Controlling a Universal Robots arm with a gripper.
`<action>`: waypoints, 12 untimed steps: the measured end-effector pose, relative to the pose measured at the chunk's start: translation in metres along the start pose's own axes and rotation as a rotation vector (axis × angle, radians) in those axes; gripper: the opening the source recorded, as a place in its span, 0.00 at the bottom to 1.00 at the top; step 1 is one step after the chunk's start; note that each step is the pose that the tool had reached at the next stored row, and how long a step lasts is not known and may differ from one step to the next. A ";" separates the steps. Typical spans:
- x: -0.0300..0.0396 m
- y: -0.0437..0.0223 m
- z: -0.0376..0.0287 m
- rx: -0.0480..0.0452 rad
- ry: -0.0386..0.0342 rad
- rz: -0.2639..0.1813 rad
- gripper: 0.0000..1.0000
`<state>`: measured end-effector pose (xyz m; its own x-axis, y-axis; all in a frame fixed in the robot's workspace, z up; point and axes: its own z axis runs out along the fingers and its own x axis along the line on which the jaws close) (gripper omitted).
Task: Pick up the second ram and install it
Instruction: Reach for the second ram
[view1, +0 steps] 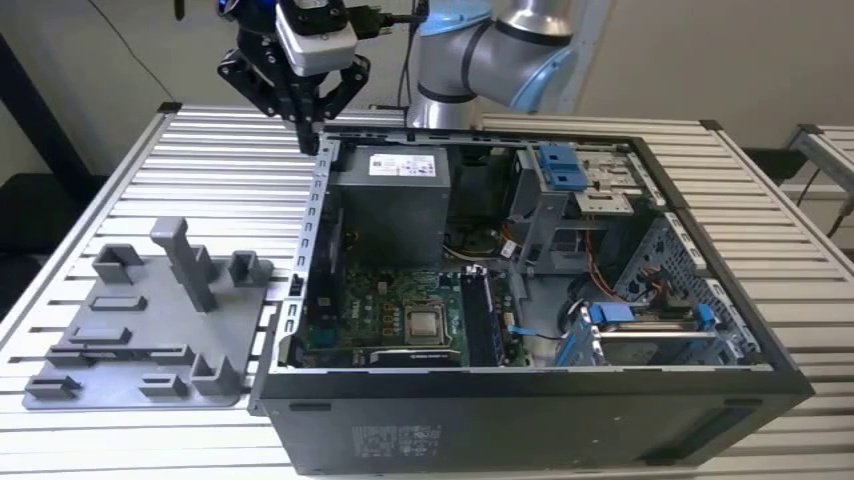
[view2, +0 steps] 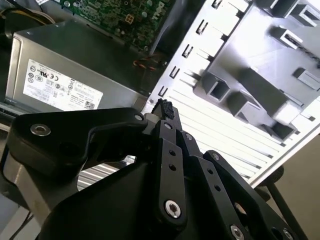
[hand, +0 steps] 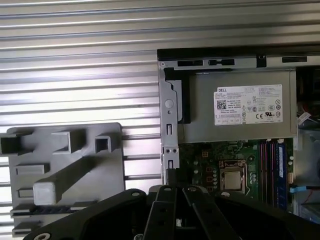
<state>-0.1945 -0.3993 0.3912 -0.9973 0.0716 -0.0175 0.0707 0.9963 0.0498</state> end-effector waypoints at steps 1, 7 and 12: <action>0.0028 -0.0003 0.0000 0.0000 0.0000 0.000 0.11; 0.0155 -0.0013 0.0003 0.0000 0.0001 0.000 0.11; 0.0282 -0.0024 0.0005 0.0000 0.0000 0.000 0.11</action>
<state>-0.2228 -0.3996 0.3901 -0.9973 0.0716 -0.0175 0.0707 0.9963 0.0499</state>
